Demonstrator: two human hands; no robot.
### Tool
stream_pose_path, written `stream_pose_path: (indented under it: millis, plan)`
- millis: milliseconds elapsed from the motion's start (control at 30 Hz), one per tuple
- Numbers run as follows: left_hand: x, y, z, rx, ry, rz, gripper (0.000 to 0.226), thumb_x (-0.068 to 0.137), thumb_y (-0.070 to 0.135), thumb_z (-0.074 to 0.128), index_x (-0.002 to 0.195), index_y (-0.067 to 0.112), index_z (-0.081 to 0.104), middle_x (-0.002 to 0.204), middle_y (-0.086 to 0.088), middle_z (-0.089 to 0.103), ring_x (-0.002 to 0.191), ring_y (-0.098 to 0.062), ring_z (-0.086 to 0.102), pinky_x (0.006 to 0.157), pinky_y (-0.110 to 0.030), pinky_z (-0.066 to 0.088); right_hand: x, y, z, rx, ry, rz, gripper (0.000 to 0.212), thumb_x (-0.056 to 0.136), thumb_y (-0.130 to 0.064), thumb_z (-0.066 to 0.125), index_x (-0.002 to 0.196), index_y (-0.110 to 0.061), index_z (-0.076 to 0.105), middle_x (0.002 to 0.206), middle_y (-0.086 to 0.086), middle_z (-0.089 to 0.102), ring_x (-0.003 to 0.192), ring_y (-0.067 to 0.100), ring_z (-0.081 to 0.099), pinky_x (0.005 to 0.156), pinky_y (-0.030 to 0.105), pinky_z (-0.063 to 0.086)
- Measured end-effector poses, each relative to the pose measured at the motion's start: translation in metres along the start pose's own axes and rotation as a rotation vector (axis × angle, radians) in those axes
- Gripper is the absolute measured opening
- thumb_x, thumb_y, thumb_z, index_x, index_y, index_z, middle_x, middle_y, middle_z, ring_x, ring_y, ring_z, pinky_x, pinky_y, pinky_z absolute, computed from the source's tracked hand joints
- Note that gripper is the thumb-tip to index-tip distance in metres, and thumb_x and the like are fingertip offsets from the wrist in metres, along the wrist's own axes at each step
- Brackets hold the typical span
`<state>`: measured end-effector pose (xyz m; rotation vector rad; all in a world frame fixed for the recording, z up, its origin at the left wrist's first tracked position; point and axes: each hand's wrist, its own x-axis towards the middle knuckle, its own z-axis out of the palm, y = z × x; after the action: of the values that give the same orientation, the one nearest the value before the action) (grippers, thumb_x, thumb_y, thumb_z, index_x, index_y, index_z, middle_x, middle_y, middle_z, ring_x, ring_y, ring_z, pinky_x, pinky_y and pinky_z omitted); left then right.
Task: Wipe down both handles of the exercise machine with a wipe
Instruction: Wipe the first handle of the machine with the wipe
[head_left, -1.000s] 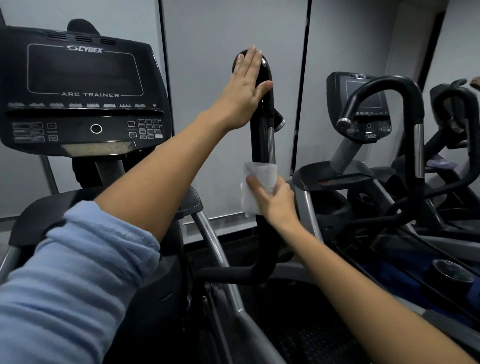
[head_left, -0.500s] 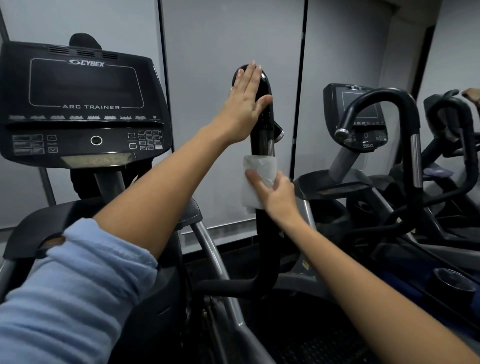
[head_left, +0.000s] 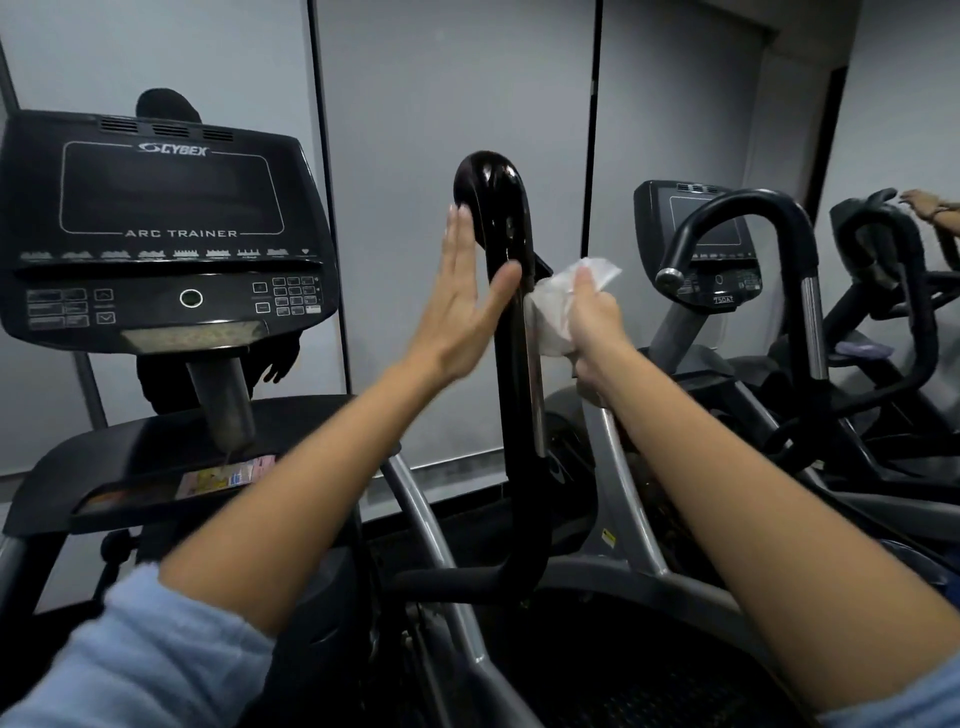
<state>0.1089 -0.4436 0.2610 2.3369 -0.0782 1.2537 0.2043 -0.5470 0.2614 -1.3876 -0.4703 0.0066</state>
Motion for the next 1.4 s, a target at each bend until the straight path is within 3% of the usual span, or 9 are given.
stream_pose_path:
  millis: [233, 433, 533, 700, 933, 1167, 1267, 1333, 1400]
  plan:
    - [-0.066, 0.006, 0.056, -0.115, -0.069, -0.268, 0.1, 0.089, 0.041, 0.056, 0.144, 0.017, -0.024, 0.157, 0.0, -0.018, 0.146, -0.014, -0.008, 0.121, -0.037, 0.006, -0.004, -0.066, 0.012, -0.119, -0.202, -0.181, 0.06, 0.095, -0.058, 0.022, 0.12, -0.013, 0.054, 0.111, 0.009, 0.06, 0.102, 0.025, 0.058, 0.088, 0.044, 0.051]
    - [-0.07, 0.01, 0.07, -0.291, 0.019, -0.335, 0.086, 0.092, 0.03, 0.054, 0.148, 0.024, -0.01, 0.158, -0.003, 0.013, 0.143, -0.017, 0.022, 0.114, -0.025, 0.019, -0.006, -0.05, 0.051, -0.638, -0.126, -0.461, 0.063, 0.101, -0.025, 0.034, 0.145, 0.005, 0.002, 0.151, 0.021, 0.017, 0.139, 0.032, 0.023, 0.111, 0.035, 0.022]
    - [-0.069, 0.008, 0.075, -0.321, 0.07, -0.325, 0.08, 0.092, 0.03, 0.054, 0.148, 0.028, -0.003, 0.156, -0.001, 0.022, 0.14, -0.015, 0.029, 0.115, -0.038, 0.029, -0.003, -0.046, 0.057, -0.65, -0.049, -0.493, 0.059, 0.101, -0.028, 0.032, 0.144, 0.005, 0.008, 0.144, 0.022, 0.027, 0.131, 0.035, 0.035, 0.104, 0.04, 0.031]
    - [-0.07, 0.007, 0.078, -0.278, 0.07, -0.335, 0.078, 0.094, 0.029, 0.051, 0.149, 0.022, -0.004, 0.158, 0.001, 0.012, 0.143, -0.011, 0.019, 0.11, -0.018, 0.017, 0.015, -0.073, 0.061, -0.557, -0.062, -0.451, 0.051, 0.102, -0.032, 0.026, 0.141, 0.001, 0.024, 0.143, 0.019, 0.034, 0.131, 0.033, 0.037, 0.104, 0.037, 0.031]
    - [-0.067, 0.004, 0.076, -0.295, 0.092, -0.327, 0.078, 0.09, 0.022, 0.057, 0.147, 0.026, 0.005, 0.153, -0.001, 0.028, 0.138, -0.014, 0.033, 0.112, -0.039, 0.035, -0.015, -0.02, 0.046, -0.685, -0.108, -0.8, 0.06, 0.102, -0.034, 0.027, 0.15, -0.015, -0.003, 0.159, 0.011, -0.009, 0.147, 0.023, -0.009, 0.117, 0.03, 0.0]
    - [-0.066, 0.008, 0.072, -0.262, 0.061, -0.33, 0.083, 0.09, 0.025, 0.058, 0.149, 0.023, -0.002, 0.155, -0.002, 0.024, 0.138, -0.017, 0.033, 0.112, -0.03, 0.031, -0.01, -0.025, 0.045, -0.69, 0.0, -0.847, 0.054, 0.098, -0.001, 0.03, 0.149, -0.018, 0.023, 0.159, 0.01, 0.009, 0.146, 0.027, 0.013, 0.11, 0.032, 0.03]
    - [-0.066, 0.007, 0.073, -0.243, 0.05, -0.334, 0.081, 0.093, 0.028, 0.053, 0.149, 0.019, -0.006, 0.158, -0.001, 0.013, 0.143, -0.013, 0.021, 0.107, -0.015, 0.018, 0.005, -0.049, 0.048, -0.663, 0.073, -0.894, 0.046, 0.095, 0.001, 0.033, 0.136, -0.012, 0.048, 0.146, 0.011, 0.042, 0.13, 0.031, 0.044, 0.098, 0.039, 0.042]
    - [-0.067, 0.007, 0.073, -0.26, 0.052, -0.331, 0.08, 0.094, 0.029, 0.052, 0.149, 0.02, -0.006, 0.158, 0.001, 0.01, 0.143, -0.009, 0.017, 0.106, -0.012, 0.015, 0.011, -0.06, 0.046, -0.623, 0.126, -0.921, 0.039, 0.092, 0.001, 0.035, 0.118, -0.011, 0.062, 0.106, 0.008, 0.064, 0.096, 0.033, 0.057, 0.071, 0.032, 0.038]
    - [-0.066, 0.007, 0.073, -0.284, 0.044, -0.331, 0.08, 0.094, 0.029, 0.052, 0.148, 0.022, -0.007, 0.158, 0.003, 0.01, 0.142, -0.006, 0.017, 0.105, -0.011, 0.014, 0.014, -0.064, 0.042, -0.606, 0.172, -0.926, 0.033, 0.091, 0.0, 0.039, 0.102, -0.01, 0.068, 0.07, 0.004, 0.05, 0.068, 0.029, 0.044, 0.06, 0.028, 0.024]
